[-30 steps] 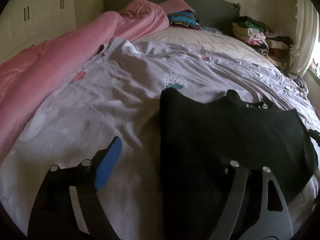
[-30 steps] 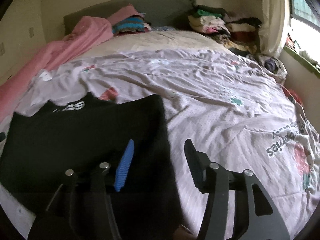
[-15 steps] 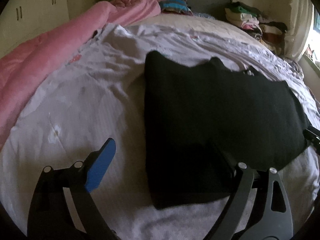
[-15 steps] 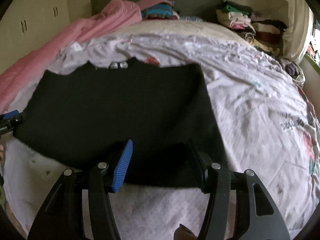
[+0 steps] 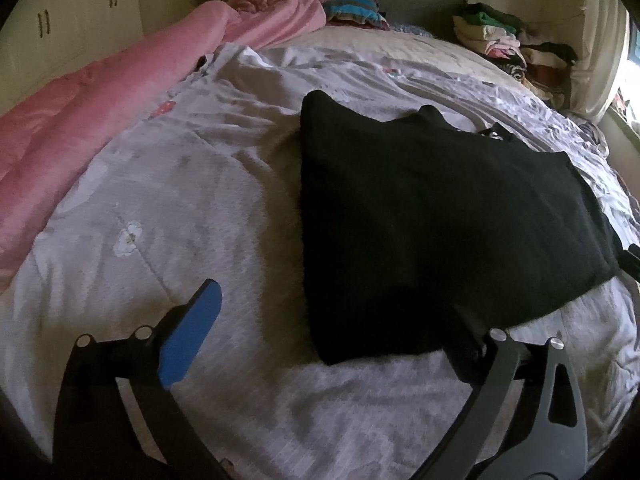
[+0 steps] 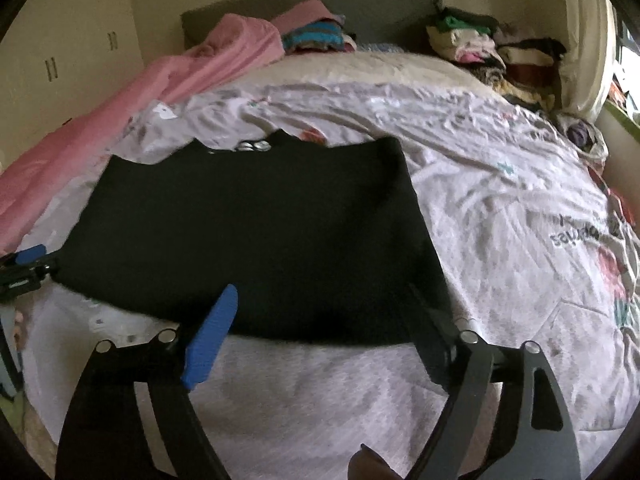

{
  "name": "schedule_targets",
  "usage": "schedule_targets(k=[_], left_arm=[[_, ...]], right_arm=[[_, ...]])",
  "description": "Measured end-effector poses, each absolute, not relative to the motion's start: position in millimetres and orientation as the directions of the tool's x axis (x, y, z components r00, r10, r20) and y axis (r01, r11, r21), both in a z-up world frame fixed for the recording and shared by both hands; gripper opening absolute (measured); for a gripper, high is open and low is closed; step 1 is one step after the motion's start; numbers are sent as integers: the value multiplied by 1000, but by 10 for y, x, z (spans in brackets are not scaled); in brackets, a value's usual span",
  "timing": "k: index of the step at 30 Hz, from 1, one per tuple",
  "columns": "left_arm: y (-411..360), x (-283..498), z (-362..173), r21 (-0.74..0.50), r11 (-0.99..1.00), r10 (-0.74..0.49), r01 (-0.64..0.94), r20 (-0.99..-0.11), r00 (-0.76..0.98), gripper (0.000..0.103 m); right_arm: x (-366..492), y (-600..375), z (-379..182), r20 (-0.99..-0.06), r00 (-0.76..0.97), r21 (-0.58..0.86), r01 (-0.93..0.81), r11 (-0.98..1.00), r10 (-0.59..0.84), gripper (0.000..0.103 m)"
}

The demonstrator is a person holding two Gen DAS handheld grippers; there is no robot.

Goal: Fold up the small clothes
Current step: 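Move both open grippers to one edge of the folded black sweatshirt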

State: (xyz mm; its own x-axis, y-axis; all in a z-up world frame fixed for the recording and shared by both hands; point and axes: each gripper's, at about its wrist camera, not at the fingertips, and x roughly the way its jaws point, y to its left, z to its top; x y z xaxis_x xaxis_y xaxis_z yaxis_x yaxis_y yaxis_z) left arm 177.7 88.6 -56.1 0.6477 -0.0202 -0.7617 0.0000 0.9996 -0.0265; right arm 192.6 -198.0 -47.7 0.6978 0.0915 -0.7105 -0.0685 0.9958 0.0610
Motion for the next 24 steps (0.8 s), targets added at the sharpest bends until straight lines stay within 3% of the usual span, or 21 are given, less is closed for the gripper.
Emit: schedule_targets(k=[6,24], left_arm=[[986,1758,-517,-41,999,-18,-19,-759,650,93],[1391,1747,-442,-88,987,21,-132,-752,659,93]], right_arm=[[1809,-1773,-368,-683,720,43,-126,991,121,96],[1789,-694,-414,-674,714,-106,-347,932,189,97]])
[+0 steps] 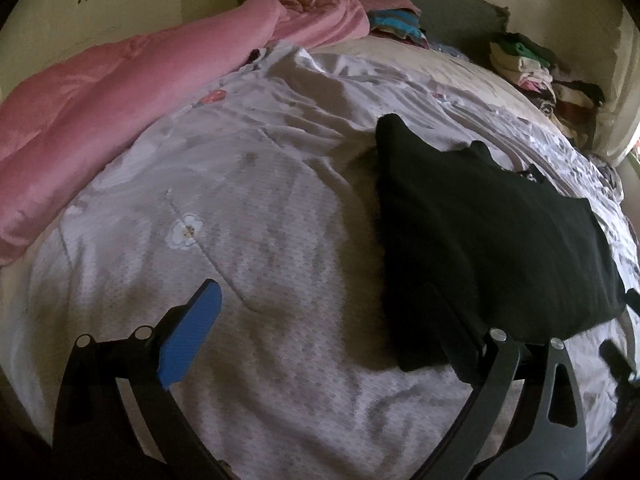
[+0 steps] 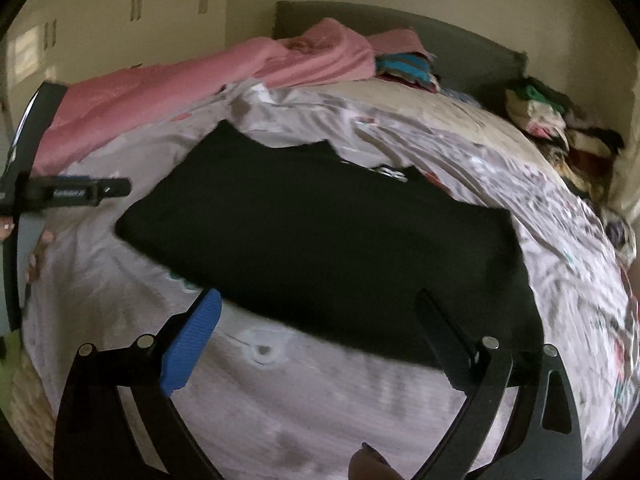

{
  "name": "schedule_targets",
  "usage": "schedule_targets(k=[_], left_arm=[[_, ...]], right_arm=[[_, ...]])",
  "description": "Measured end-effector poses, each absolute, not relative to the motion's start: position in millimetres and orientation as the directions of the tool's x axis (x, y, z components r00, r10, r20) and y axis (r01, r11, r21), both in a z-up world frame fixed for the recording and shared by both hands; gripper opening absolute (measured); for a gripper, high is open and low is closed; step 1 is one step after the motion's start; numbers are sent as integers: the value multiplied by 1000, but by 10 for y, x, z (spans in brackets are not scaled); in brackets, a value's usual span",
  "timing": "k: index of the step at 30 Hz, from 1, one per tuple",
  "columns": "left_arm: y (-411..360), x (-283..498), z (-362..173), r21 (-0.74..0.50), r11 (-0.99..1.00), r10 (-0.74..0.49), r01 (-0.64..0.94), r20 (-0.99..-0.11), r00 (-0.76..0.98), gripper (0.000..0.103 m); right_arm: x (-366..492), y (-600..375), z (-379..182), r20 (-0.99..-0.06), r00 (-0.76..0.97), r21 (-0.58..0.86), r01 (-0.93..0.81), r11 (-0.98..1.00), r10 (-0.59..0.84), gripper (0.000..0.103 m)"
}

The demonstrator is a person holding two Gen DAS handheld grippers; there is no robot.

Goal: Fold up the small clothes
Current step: 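Move both open grippers to one edge of the folded black sweatshirt, then grasp the sweatshirt edge with both grippers and lift it up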

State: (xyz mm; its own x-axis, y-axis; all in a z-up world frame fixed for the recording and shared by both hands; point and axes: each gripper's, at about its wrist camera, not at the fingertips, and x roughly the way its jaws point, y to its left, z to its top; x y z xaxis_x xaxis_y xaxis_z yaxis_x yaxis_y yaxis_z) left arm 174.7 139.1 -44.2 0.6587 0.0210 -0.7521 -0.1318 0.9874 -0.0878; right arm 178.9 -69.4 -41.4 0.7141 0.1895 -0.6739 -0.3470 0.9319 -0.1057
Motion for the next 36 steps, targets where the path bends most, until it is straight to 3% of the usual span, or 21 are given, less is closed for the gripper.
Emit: schedule_targets(k=[19,36], left_arm=[[1543,2025,-453,-73,981,58,-177,-766,640,93],[1497,2446,-513,-19,988,77,-152,-794,603,93]], right_arm=[[1923,406,-810,-689,691,-314,-558,768,220,97],[2347,733,-981,-690,708,-380,-532,757,152,98]])
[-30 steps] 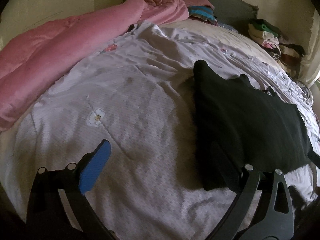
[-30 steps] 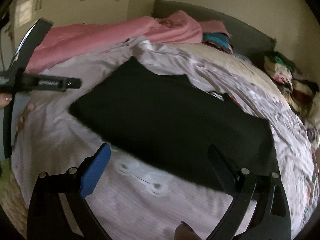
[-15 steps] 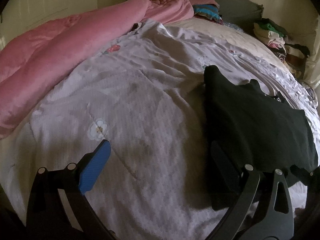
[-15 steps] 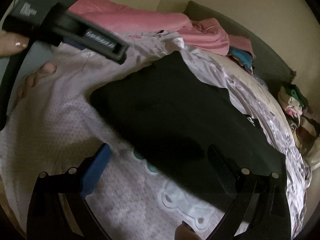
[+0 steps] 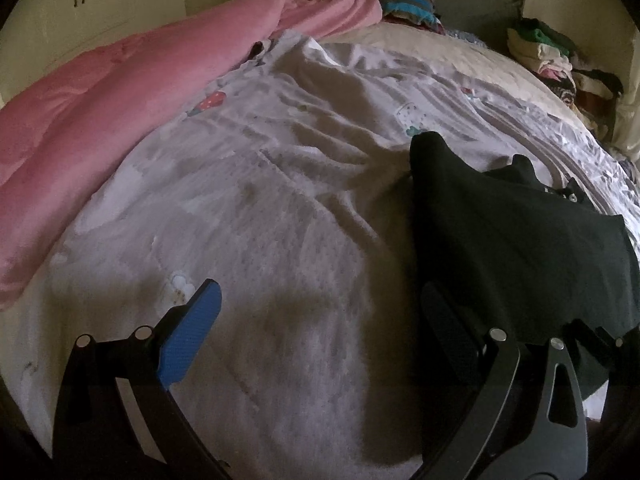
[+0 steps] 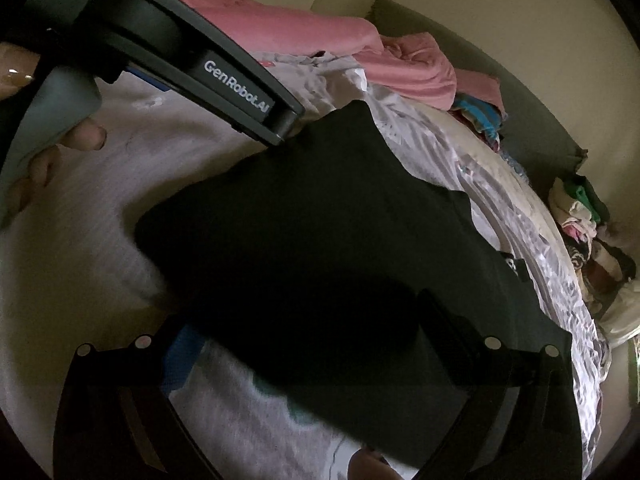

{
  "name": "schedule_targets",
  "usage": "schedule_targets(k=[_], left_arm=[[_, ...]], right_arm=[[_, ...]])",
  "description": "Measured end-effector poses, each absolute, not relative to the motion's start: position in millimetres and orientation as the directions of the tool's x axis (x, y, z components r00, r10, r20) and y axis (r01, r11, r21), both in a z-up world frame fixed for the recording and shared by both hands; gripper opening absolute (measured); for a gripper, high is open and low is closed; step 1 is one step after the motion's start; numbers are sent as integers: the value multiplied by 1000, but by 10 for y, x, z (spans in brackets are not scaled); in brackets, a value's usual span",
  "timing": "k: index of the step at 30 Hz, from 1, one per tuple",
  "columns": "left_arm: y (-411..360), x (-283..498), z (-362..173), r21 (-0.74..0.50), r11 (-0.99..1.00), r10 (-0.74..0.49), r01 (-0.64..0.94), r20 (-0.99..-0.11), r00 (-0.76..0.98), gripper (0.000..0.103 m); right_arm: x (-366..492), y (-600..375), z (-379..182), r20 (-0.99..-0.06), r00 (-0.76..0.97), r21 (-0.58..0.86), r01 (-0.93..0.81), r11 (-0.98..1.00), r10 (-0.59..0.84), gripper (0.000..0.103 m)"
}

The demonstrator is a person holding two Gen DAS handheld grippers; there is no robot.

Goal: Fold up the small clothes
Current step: 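Grasp the sweatshirt edge with both grippers and lift it up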

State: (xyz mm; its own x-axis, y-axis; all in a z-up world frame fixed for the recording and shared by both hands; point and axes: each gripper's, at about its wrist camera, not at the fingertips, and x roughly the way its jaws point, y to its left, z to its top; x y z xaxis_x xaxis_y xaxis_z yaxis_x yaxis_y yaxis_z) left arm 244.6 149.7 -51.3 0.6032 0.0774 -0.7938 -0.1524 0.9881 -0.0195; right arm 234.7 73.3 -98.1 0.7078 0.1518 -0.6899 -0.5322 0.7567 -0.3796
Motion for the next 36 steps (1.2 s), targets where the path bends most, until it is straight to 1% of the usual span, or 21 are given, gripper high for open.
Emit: schedule_targets(k=[8,9,10,12,13,14,15,16,18,20,24,27,28,29,30,32,34,35,36], left_arm=[[1499,2661,-462,-63,987,37,-148,-806,591,93],[1483,2693,-453,-70,988,27,-141,-807,590,93],[1461,2727,-439,-77,988,17,-134,-807,590,93],[1410,2798,-414,-93,989,-9,-113,-809,587,93],[1390,2851,-405,-117,988,-38,-100,-813,581,93],[1371,2878,-400,-133,987,-55,-94,-816,575,93],[1348,2922,-401,-156,984,-80,-88,-821,566,93],[1332,2961,-405,-177,981,-101,-83,-824,557,93],[1292,3019,-426,-221,972,-145,-79,-831,536,93],[1224,3062,-466,-271,960,-198,-71,-834,514,93],[1132,3075,-534,-280,956,-200,-90,-844,498,93],[1092,3056,-508,-363,928,-267,-91,-813,517,93],[1061,3054,-488,-368,926,-273,-86,-809,521,91],[1009,3044,-455,-367,927,-274,-78,-804,528,77],[969,3035,-427,-367,928,-278,-68,-799,533,67],[849,3008,-346,-386,922,-306,-38,-784,539,36],[680,2946,-232,-378,926,-314,-2,-773,552,23],[628,2925,-189,-366,931,-308,10,-768,561,20],[557,2890,-128,-350,936,-301,26,-761,575,20]], right_arm=[[2489,779,-985,-648,756,-430,-466,773,96,96],[2494,771,-982,-643,760,-432,-461,776,93,93],[2496,759,-974,-636,766,-435,-454,778,92,82],[2488,737,-953,-626,774,-434,-450,781,98,71],[2473,714,-928,-612,785,-438,-439,785,97,62],[2457,697,-905,-602,792,-438,-433,788,100,58],[2438,675,-875,-594,796,-432,-434,791,113,49],[2407,645,-836,-582,803,-426,-438,792,131,37],[2342,626,-792,-562,815,-430,-435,791,142,26],[2284,577,-734,-543,825,-421,-428,799,155,23],[2250,437,-634,-535,825,-370,-422,828,181,20],[2213,344,-563,-525,828,-341,-417,842,197,19],[2195,312,-542,-519,831,-332,-413,848,201,19],[2177,271,-512,-513,834,-321,-405,856,203,18],[2161,240,-494,-508,837,-313,-400,861,204,18],[2138,145,-446,-496,844,-286,-382,879,206,17],[2135,25,-393,-482,852,-258,-359,897,203,17],[2112,-32,-361,-470,859,-244,-346,906,201,17],[2092,-89,-332,-460,865,-233,-335,913,199,17]])
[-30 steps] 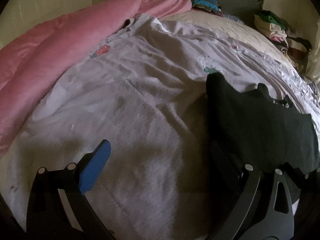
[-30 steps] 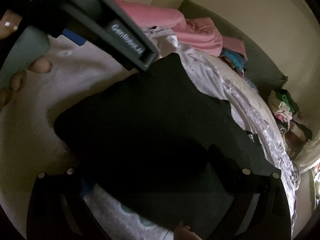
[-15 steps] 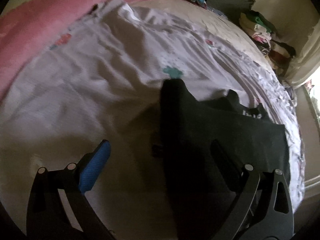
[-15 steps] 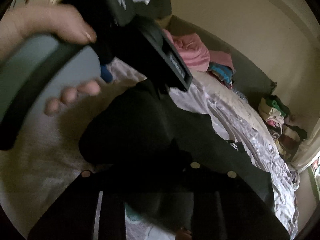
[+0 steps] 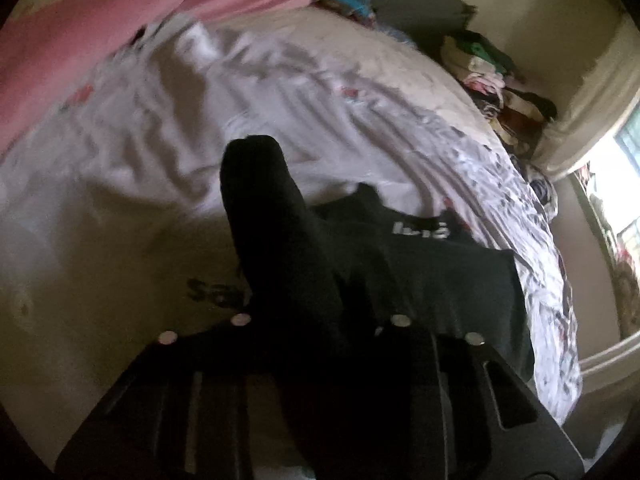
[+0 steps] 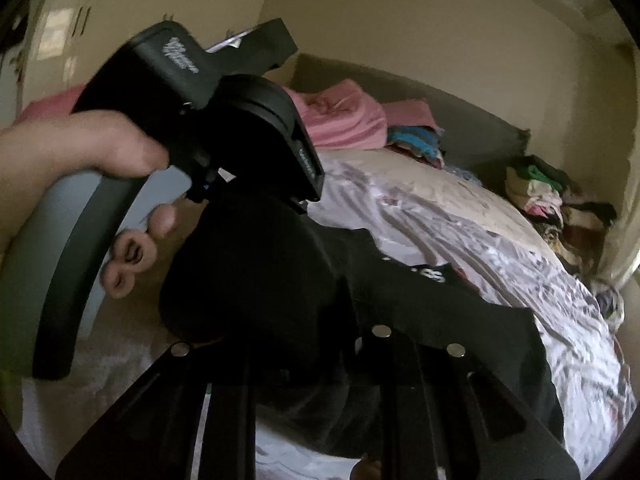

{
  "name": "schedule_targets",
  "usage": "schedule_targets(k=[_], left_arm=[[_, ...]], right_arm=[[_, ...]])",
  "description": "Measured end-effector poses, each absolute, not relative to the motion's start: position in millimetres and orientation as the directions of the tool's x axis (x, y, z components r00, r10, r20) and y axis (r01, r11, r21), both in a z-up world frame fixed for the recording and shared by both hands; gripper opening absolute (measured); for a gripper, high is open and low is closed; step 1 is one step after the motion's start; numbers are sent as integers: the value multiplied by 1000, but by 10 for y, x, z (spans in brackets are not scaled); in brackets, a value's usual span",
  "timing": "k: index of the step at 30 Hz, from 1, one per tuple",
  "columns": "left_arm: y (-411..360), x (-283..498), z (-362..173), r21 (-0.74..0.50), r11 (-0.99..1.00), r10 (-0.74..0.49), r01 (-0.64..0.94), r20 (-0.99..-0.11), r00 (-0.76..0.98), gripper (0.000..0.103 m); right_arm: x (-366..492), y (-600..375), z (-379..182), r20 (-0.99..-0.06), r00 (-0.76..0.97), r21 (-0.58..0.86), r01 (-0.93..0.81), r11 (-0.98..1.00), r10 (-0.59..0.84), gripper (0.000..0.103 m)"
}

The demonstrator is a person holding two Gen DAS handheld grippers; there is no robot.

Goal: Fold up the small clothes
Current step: 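Grasp the sweatshirt edge with both grippers and lift it up, then fold the lifted half over onto the other half with both grippers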

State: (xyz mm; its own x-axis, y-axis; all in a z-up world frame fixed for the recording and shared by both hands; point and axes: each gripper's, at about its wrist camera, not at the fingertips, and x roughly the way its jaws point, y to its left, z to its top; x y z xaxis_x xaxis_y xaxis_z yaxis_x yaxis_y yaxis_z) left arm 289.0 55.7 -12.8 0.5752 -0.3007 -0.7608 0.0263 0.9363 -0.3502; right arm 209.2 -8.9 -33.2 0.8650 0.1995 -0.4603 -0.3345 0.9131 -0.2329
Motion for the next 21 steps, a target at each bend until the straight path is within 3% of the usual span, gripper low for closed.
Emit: schedule_targets(k=[12,21], left_arm=[[-95,2615,401,-266,956,-279,124,-698,659,18],[-603,2522,536,-275,945,-321,176,-682,657,19]], right_arm=[[1836,-641,-77,-387,906,-148,-245,958,172,15],[1754,-1146,-15,-378,916,-103,-184,978,132,15]])
